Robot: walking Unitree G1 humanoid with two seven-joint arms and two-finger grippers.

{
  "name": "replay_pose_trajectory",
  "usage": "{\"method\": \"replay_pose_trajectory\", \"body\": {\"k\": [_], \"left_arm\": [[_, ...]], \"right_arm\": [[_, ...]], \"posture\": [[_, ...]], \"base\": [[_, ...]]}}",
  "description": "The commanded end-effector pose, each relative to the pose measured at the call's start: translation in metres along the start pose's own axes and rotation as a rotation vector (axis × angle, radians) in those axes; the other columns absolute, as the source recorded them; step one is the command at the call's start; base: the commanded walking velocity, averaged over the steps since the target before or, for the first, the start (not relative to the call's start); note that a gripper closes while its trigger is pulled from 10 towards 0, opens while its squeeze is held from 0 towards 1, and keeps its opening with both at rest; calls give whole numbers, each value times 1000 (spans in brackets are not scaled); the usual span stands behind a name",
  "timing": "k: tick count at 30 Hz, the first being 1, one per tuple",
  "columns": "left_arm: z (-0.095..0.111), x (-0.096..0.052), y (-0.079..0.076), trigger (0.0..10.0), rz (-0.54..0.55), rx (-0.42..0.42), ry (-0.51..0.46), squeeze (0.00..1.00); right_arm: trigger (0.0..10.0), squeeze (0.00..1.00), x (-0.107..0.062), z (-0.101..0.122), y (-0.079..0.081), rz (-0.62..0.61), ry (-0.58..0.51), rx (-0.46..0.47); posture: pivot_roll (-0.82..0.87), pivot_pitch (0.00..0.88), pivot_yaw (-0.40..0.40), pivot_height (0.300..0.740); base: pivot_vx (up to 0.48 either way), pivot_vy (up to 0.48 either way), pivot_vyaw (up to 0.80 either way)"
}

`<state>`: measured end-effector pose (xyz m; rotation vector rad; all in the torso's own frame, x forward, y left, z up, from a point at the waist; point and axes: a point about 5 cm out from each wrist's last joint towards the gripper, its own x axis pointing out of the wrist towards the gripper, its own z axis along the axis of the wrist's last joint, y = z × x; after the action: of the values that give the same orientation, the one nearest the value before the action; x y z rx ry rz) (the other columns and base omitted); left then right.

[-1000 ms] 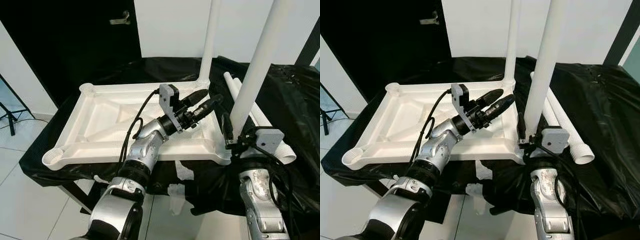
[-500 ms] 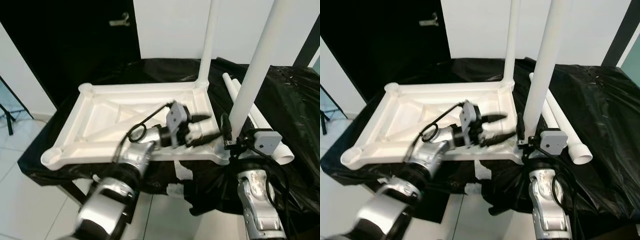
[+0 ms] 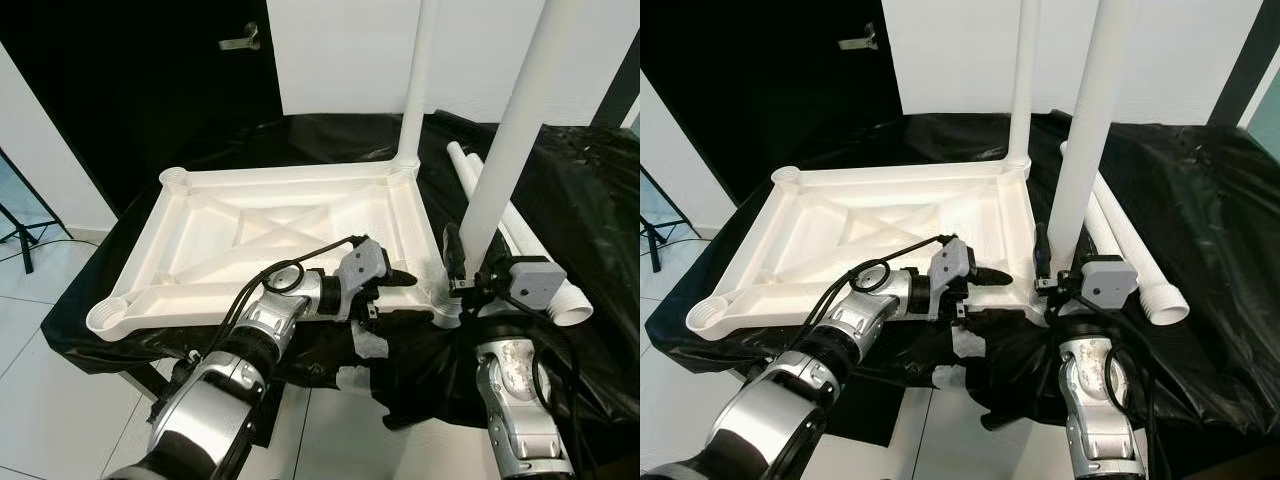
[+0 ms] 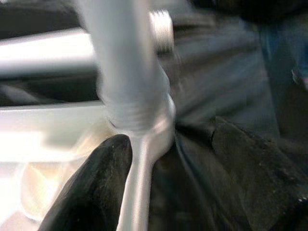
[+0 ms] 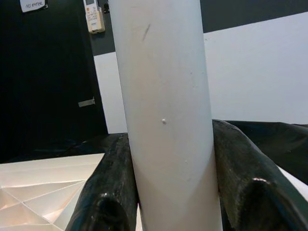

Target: Building children table

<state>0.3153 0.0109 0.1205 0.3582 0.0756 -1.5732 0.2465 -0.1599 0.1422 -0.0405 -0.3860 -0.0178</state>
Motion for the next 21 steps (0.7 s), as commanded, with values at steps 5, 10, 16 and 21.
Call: {"method": "replay_pose_trajectory", "body": {"k": [5,10,16,21], "left_arm": [[-14,6,8,10000,234,12,149,0],[-20,8,12,10000,326,-5,211,0],[-17,8,18,10000,383,-14,193,0],[-9,6,22,10000,395,-40,124,0]], "right_arm": [[10000,0,-33,-56,-6,-31,331,-16],[10000,0,-34,-56,-7,-35,327,-20],[10000,0,-35,-56,-8,-40,326,-21],[10000,0,-34,-56,-8,-40,325,-21]], "posture": [[65,0,94,740],[61,0,95,740],[61,0,95,740],[66,0,92,740]], "base": [[0,0,0],[0,0,0],[0,0,0],[0,0,0]]}}
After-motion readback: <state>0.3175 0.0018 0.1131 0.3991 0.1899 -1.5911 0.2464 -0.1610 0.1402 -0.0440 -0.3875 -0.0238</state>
